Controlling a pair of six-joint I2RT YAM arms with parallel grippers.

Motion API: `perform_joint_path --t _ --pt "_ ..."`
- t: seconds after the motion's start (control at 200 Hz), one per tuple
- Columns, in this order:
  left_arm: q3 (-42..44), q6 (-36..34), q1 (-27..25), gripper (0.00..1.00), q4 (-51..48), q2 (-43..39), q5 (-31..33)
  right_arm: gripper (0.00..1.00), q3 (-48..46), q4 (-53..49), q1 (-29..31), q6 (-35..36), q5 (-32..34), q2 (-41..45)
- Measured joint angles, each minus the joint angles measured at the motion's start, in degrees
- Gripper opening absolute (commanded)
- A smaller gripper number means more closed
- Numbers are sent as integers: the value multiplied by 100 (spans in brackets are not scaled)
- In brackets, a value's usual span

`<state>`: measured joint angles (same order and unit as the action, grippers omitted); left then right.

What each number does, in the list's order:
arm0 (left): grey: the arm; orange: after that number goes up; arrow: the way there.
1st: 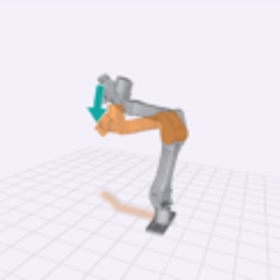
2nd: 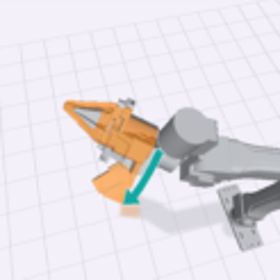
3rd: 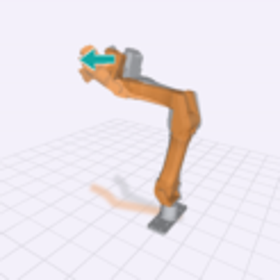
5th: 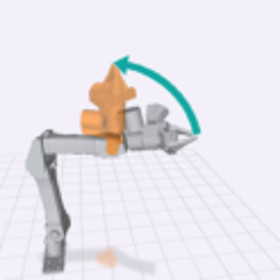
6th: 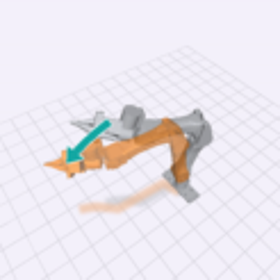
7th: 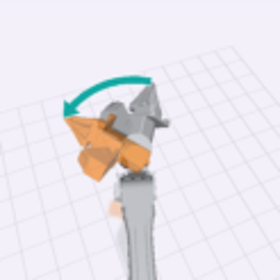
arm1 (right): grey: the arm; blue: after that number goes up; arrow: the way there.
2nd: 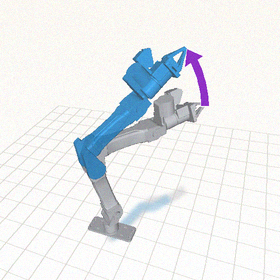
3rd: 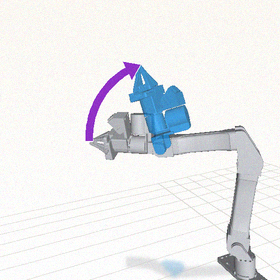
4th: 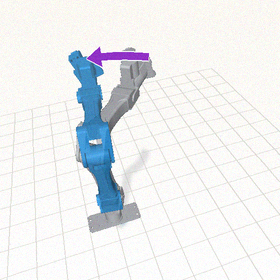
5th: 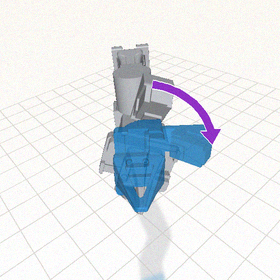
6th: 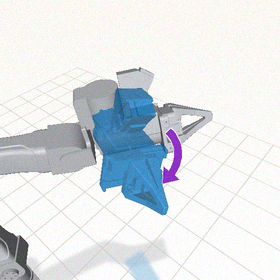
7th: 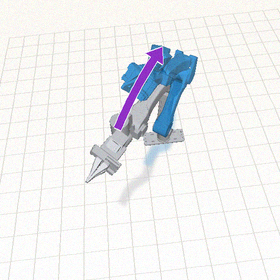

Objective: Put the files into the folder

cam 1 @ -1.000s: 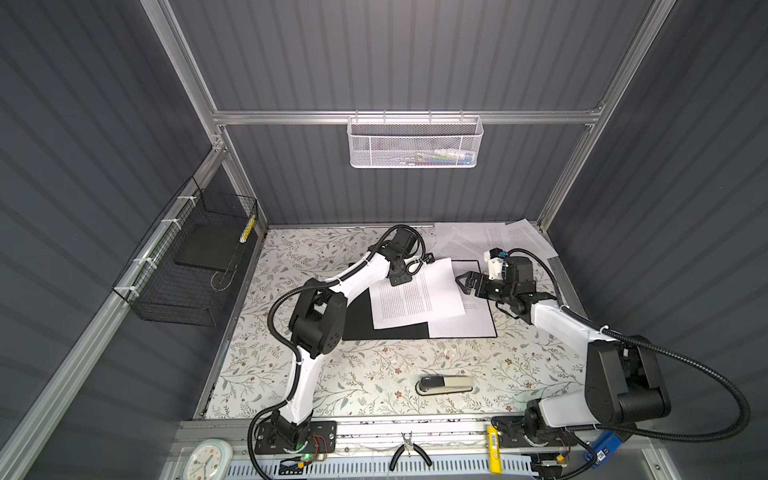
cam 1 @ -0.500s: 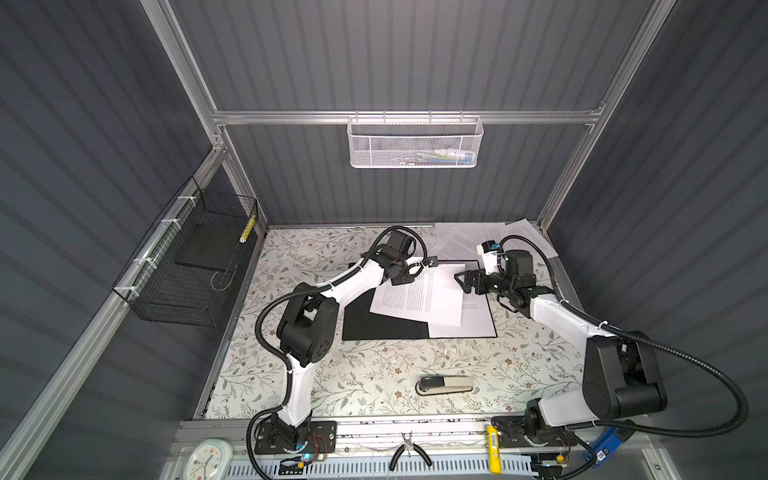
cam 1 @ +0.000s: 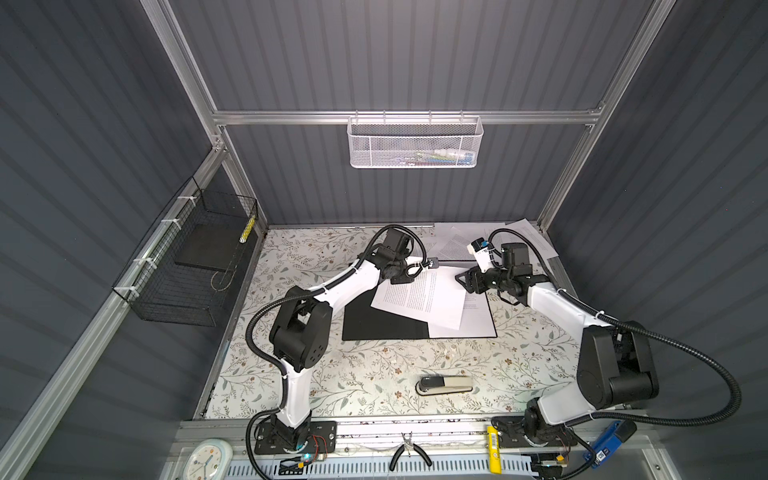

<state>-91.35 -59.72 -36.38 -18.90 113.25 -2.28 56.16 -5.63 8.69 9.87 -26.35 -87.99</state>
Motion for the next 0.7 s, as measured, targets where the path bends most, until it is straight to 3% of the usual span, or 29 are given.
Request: perform_joint_path --t 0.355,0.7 --pt "15 -122 9 0 4 0 -74 31 0 -186 81 236 22 0" --pt "15 -140 11 0 4 0 -79 20 0 -151 90 210 232 269"
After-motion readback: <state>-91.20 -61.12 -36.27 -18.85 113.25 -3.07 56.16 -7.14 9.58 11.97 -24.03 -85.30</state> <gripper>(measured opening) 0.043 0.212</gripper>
